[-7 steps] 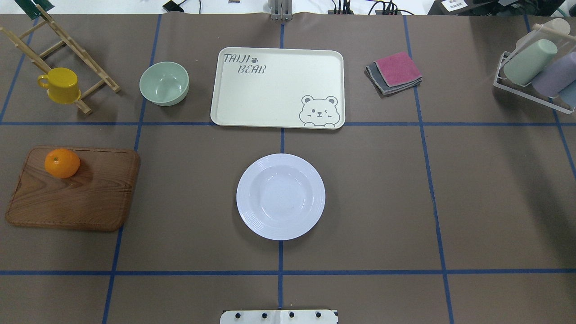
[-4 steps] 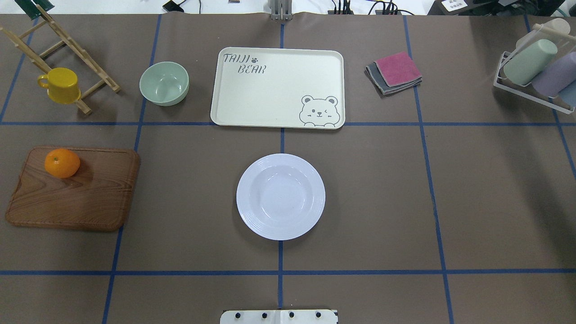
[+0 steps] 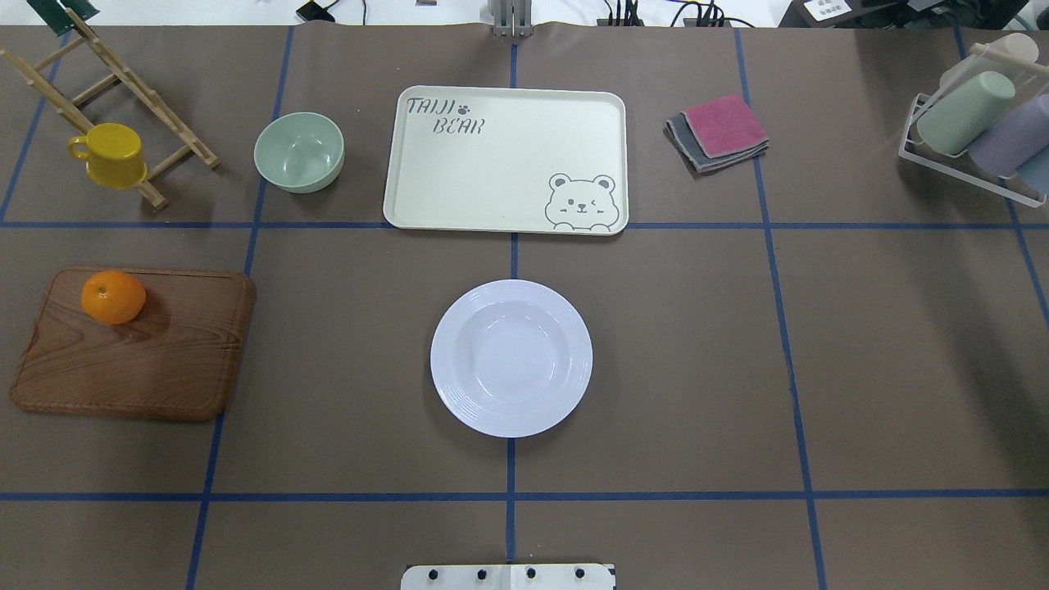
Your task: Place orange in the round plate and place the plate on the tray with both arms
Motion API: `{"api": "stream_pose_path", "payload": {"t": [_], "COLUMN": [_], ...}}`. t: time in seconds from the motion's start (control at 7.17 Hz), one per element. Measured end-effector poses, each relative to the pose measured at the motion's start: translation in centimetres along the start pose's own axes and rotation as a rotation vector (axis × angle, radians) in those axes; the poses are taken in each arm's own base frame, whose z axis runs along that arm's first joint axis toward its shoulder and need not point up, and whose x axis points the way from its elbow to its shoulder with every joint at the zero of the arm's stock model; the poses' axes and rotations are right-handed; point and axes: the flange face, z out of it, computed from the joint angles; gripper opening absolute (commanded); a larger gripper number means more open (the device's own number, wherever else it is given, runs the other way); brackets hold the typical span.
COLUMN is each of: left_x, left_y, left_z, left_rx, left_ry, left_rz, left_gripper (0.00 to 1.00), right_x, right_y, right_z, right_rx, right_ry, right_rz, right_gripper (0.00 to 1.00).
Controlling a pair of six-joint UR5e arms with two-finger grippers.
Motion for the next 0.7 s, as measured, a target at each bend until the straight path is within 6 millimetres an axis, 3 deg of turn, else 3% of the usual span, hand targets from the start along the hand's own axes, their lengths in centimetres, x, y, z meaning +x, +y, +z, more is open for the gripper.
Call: {"api": "stream_pose_path", "payload": {"t": [0.7], "left_x": [0.9], "left_y": [-0.4], "left_z": [0.4], "left_rx": [0.002], "left_ry": [0.009], "left_rz": [0.001], "left_gripper": [1.00], "right_x": [-1.9], "right_y": [0.5], "right_z": [0.1], "right_rx": [0.011], "right_ry": [-0.012], "right_rz": [-0.041], "right_gripper": [1.00]}}
